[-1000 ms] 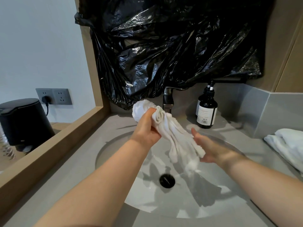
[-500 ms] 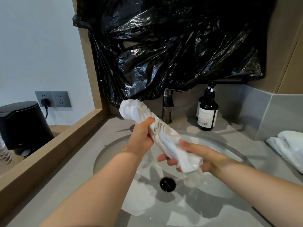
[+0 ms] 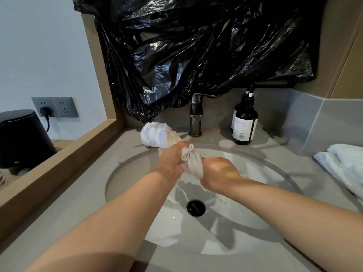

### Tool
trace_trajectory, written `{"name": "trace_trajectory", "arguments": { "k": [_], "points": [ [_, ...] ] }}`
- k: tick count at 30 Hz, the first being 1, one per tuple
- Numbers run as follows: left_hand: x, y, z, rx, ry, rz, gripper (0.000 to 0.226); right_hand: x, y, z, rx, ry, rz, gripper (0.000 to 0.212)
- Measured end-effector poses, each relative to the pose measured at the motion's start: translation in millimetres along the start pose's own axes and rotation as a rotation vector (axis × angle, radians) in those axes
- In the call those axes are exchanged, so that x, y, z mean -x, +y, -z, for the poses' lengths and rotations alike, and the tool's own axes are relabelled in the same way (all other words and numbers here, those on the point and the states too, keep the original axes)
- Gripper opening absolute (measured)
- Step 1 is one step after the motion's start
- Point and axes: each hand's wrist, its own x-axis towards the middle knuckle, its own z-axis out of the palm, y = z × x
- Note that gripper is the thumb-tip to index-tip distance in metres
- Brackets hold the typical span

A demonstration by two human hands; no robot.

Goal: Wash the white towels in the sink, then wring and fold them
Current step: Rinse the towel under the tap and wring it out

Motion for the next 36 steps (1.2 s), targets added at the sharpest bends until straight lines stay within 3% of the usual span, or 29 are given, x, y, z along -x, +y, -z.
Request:
{"name": "trace_trajectory", "arguments": {
  "k": [5,9,12,15,17,19,24,30,33,36],
  "points": [
    [5,-3,-1,0.005,0.022,0.013,0.061,-6,5,-4,0.115,-0.027,0.037,0.029],
    [6,10,-6,0.119,-0.121,0.019,0.067,-19,16,-2,-0.014,0.068,-0.024,0.029],
    [13,19,-12,0.134,-0.171,-0.016,0.036,-21,28,1,-0.198,0.120,-0.143,0.033],
    [21,23,-16,0.079,-0.184,0.012,0.003,-18,37,-3,-0.419,0.064,-0.220,0.040],
    [24,24,-18,0.074,-0.187,0.023,0.017,-18,41,-6,-0.592,-0.027,-0.227,0.036],
    [27,24,-18,0.083,-0.178,0.026,0.017,-18,40,-9,-0.679,-0.115,-0.257,0.026],
    [28,22,-16,0.112,-0.187,0.033,0.003,-19,29,-11,-0.577,-0.085,-0.343,0.012],
    [25,19,-12,0.111,-0.223,0.014,0.019,-15,29,-14,-0.500,-0.076,-0.302,0.019],
    [25,22,-11,0.127,-0.238,0.002,0.005,-16,29,-13,-0.506,0.000,-0.257,0.012],
    [23,29,-8,0.148,-0.235,-0.038,0.015,-18,34,-15,-0.525,-0.022,-0.239,0.036]
  ]
}}
